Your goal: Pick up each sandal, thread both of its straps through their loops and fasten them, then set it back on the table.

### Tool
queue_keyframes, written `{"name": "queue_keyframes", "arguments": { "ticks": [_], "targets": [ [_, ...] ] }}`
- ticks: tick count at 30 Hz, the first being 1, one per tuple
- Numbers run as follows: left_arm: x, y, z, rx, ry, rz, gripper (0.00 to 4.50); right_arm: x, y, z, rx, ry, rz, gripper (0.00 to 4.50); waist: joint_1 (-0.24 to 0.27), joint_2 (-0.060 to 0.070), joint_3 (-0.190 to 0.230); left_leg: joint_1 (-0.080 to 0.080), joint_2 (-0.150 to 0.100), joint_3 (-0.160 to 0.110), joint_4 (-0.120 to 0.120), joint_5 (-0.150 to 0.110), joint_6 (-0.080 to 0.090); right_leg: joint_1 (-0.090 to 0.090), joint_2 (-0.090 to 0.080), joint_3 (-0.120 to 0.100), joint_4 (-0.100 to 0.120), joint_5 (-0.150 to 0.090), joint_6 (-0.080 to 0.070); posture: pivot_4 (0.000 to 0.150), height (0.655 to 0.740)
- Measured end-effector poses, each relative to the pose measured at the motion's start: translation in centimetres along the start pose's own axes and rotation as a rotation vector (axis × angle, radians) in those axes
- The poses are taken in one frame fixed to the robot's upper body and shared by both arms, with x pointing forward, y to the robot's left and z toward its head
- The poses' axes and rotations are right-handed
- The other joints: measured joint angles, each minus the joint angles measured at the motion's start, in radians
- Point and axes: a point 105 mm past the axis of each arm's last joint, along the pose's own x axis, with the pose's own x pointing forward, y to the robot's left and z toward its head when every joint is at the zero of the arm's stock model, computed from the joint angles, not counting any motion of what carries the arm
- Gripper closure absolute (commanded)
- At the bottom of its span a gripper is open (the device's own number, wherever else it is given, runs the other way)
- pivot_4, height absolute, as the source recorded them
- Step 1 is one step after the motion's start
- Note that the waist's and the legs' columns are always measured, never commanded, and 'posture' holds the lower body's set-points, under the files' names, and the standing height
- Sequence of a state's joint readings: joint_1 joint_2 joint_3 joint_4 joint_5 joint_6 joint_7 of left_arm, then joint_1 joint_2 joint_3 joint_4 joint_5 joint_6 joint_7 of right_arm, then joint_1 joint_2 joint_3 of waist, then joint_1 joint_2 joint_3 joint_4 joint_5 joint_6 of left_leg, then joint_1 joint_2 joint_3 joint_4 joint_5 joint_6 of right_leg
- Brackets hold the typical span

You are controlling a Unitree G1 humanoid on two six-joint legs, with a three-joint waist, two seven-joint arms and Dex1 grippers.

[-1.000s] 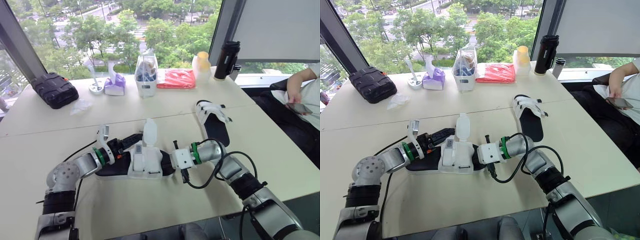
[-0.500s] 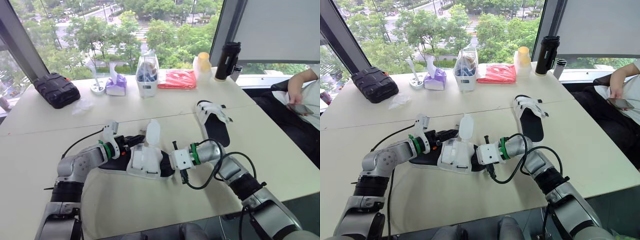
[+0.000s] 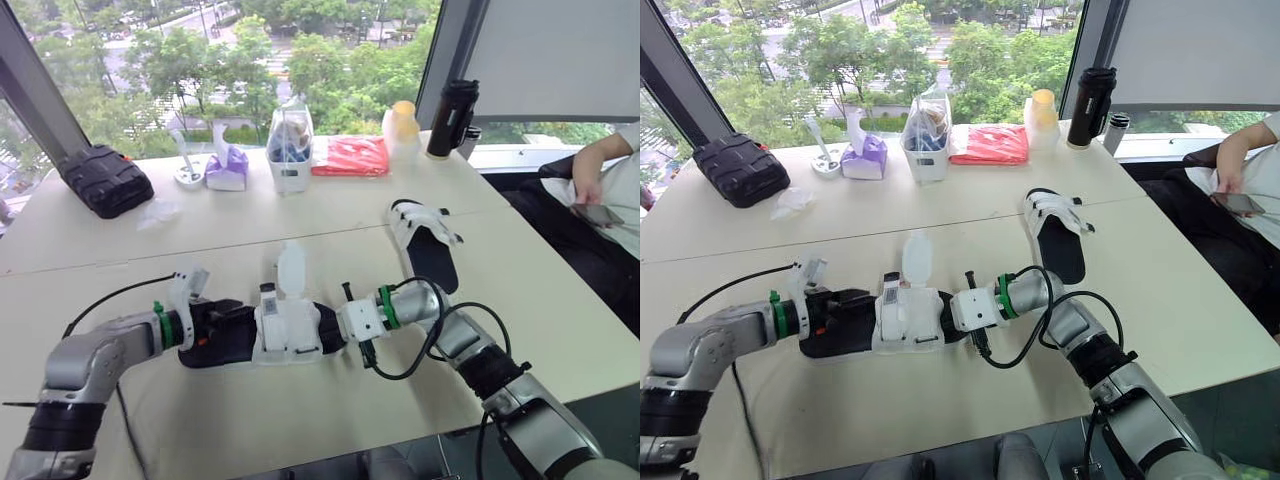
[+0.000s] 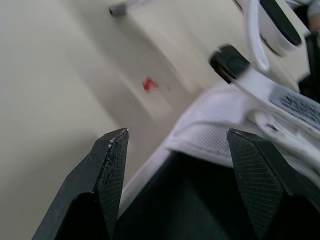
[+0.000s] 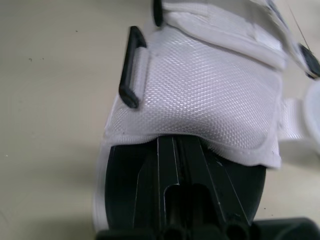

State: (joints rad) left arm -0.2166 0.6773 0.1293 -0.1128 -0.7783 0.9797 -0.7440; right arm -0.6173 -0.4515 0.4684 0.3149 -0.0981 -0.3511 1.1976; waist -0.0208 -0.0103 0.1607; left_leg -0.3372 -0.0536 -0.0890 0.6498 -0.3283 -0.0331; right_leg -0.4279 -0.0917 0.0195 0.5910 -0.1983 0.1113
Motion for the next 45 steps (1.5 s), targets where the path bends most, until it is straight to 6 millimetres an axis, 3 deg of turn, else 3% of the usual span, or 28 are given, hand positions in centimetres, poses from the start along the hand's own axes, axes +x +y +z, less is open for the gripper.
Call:
{"name": "queue_keyframes", "arguments": {
  "ticks": [5,7,12,15,19,25,28,34,41,45],
  "targets": [
    [-0.1,-0.1,-0.1,-0.019,-0.008,-0.014,1.28,-0.3,-0.3,0.1,-0.006,0.008,0.001,4.50,0.004,0.000,0.001,0.000,0.000,0.000,0.000,0.000,0.000,0.000,0.000,0.000,0.000,0.000,0.000,0.150,0.7400],
    [0.0,0.7,0.2,-0.049,-0.042,0.007,1.28,-0.3,-0.4,0.1,-0.003,0.012,0.001,4.50,0.006,0.000,0.001,-0.001,0.000,-0.001,0.000,0.000,0.000,0.000,0.000,-0.001,0.000,0.000,0.000,0.150,0.7400],
    [-0.6,1.8,3.3,-0.104,-0.171,0.021,1.28,-0.3,-0.2,0.3,0.004,0.010,0.001,4.50,0.006,-0.004,0.004,-0.002,0.000,-0.002,0.000,0.000,-0.001,-0.001,0.000,-0.002,0.000,0.001,0.001,0.150,0.7400],
    [-1.5,0.8,6.2,-0.145,-0.273,-0.064,1.28,-0.2,-0.1,0.4,0.006,0.006,0.000,4.50,0.004,-0.004,0.004,-0.002,0.000,-0.002,0.000,0.001,-0.001,-0.001,0.000,-0.002,0.000,0.001,0.001,0.150,0.7400],
    [-2.0,-0.4,7.9,-0.207,-0.344,-0.162,1.28,0.0,-0.1,0.5,0.008,0.001,-0.003,4.50,0.000,-0.004,0.004,-0.002,0.000,-0.001,0.000,0.002,-0.004,-0.001,0.000,-0.002,-0.001,0.001,0.002,0.150,0.7400],
    [0.0,-2.6,9.2,-0.274,-0.358,-0.281,1.28,-0.1,-0.1,0.4,0.010,0.002,-0.005,4.50,0.002,-0.006,0.005,-0.002,0.000,-0.001,0.000,0.004,-0.007,-0.001,0.000,-0.002,-0.001,0.001,0.002,0.150,0.7400],
    [2.0,-3.7,8.3,-0.287,-0.288,-0.311,1.28,0.0,-0.1,0.5,0.006,-0.001,-0.005,4.50,-0.001,-0.006,0.005,-0.002,0.000,-0.001,0.000,0.004,-0.008,-0.002,0.000,-0.001,-0.001,0.001,0.002,0.150,0.7400],
    [5.0,-3.2,6.4,-0.309,-0.171,-0.258,1.28,0.0,-0.1,0.4,0.007,0.002,-0.007,4.50,0.002,-0.006,0.005,-0.002,-0.001,-0.001,0.000,0.005,-0.009,-0.001,0.000,-0.001,-0.001,0.001,0.002,0.150,0.7400],
    [7.4,-3.9,7.9,-0.312,-0.187,-0.288,1.28,0.0,-0.1,0.4,0.007,0.002,-0.008,4.50,0.001,-0.006,0.005,-0.002,-0.001,-0.001,0.000,0.005,-0.009,-0.001,0.000,-0.001,-0.001,0.001,0.002,0.150,0.7400],
    [7.4,-3.8,8.3,-0.309,-0.195,-0.289,1.28,0.0,-0.1,0.4,0.010,0.002,-0.008,4.50,0.001,-0.006,0.005,-0.002,-0.001,-0.001,0.000,0.005,-0.009,-0.001,0.000,-0.001,-0.001,0.001,0.002,0.150,0.7400]
  ]
}}
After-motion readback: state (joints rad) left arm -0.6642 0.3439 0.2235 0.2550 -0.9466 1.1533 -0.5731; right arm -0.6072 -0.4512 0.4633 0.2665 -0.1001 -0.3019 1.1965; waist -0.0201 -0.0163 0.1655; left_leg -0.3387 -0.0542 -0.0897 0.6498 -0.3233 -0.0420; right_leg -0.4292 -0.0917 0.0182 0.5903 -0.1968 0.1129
